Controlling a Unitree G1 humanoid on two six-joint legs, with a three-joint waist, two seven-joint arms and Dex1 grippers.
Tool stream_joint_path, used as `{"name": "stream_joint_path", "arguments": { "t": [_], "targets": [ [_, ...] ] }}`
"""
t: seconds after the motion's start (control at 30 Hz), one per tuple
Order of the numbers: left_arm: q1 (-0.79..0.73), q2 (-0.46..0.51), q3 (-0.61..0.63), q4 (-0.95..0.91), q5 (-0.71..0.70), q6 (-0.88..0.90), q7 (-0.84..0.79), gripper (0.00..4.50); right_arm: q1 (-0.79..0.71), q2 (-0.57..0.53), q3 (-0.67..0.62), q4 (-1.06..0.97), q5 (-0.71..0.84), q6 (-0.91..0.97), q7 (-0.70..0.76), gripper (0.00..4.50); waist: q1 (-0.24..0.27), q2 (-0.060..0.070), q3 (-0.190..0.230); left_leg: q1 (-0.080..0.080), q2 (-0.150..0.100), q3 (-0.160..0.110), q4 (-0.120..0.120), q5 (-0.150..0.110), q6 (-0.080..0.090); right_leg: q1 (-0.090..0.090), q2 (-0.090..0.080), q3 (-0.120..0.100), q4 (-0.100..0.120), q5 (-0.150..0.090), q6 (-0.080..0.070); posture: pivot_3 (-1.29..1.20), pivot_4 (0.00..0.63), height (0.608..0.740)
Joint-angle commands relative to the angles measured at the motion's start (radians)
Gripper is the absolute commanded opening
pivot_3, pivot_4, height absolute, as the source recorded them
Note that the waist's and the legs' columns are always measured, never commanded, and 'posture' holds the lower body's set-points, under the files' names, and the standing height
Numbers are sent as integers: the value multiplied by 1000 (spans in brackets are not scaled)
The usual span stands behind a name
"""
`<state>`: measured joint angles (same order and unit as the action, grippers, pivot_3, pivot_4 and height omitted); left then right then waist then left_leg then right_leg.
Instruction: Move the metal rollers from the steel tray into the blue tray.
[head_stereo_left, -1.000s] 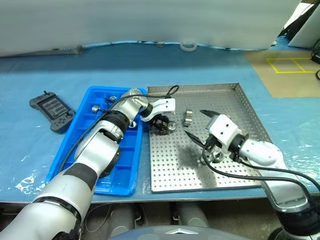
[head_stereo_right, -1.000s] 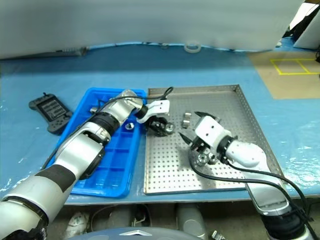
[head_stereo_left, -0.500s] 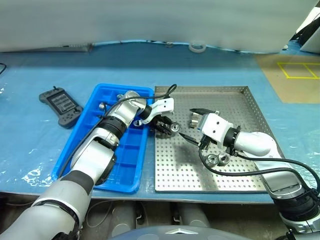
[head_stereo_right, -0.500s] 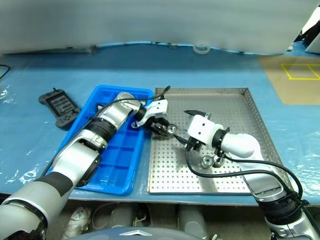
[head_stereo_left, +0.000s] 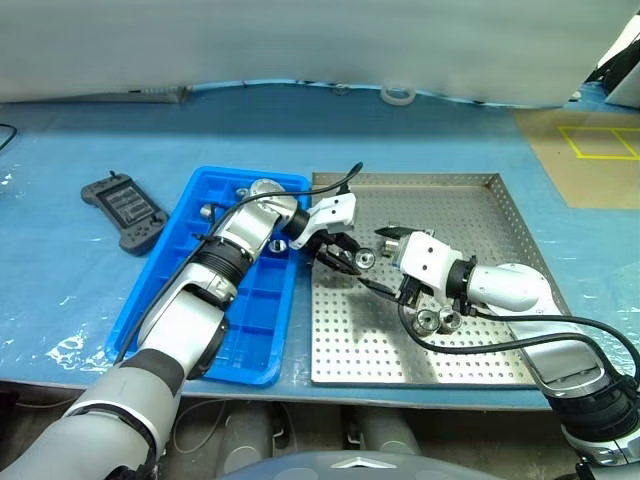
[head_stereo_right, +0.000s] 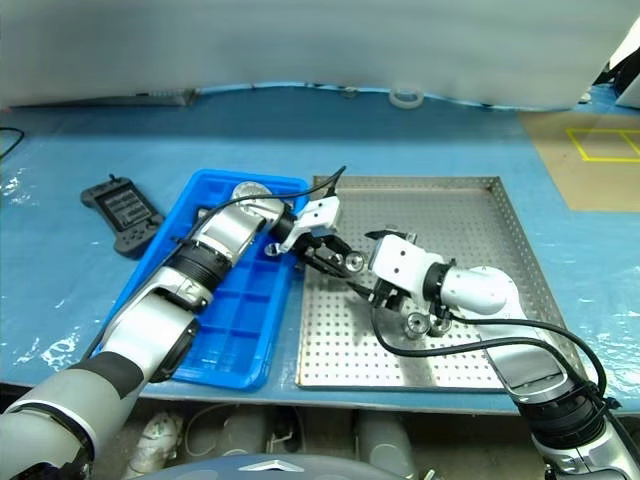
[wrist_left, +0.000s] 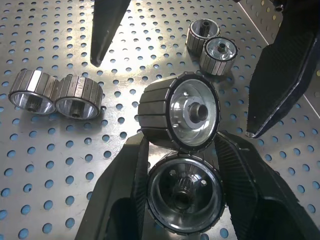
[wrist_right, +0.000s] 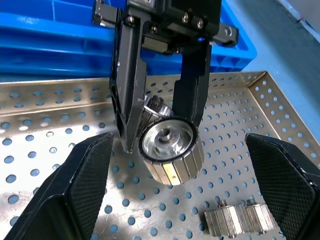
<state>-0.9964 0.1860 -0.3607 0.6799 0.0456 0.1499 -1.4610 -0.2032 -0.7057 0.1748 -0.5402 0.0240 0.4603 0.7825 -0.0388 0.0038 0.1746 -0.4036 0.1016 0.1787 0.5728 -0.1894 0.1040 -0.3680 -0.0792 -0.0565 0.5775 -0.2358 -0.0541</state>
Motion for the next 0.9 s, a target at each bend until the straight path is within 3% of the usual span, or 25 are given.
{"name": "stream_joint_path", "arguments": {
  "t": [0.03,0.07,0.17,0.37,0.73,0.9],
  "targets": [
    [4,-6,-7,-55,-22,-4,-9,1745,-12,-1,-4,-60,11,17,0,4500,0,0,0,0,0,0,0,0,0,0,0,0,0,0,0,-327,150,740],
    [4,-6,-8,-57,-23,-4,-10,1745,-11,0,-4,-63,14,21,2,4500,0,0,0,0,0,0,0,0,0,0,0,0,0,0,0,-327,150,740],
    [1,-8,-7,-59,-28,-2,-9,1745,-5,4,-1,-62,22,27,5,3890,0,0,0,0,0,0,0,0,0,0,0,0,0,0,0,-330,150,740],
    [5,-12,-9,-59,-32,3,-7,1745,50,0,-1,-41,25,18,2,1836,0,0,0,0,0,0,0,0,0,0,0,0,0,0,0,-331,150,740],
    [-8,-14,-4,-37,-34,-8,12,1745,80,28,0,63,8,-87,-25,1836,-1,0,0,0,0,0,0,0,0,0,0,0,0,0,0,-328,150,740],
    [-6,-14,-7,-30,-28,-13,25,1745,105,17,10,76,2,-127,-5,722,2,0,0,0,0,0,1,0,0,0,0,0,0,0,0,-326,150,740]
  ]
}}
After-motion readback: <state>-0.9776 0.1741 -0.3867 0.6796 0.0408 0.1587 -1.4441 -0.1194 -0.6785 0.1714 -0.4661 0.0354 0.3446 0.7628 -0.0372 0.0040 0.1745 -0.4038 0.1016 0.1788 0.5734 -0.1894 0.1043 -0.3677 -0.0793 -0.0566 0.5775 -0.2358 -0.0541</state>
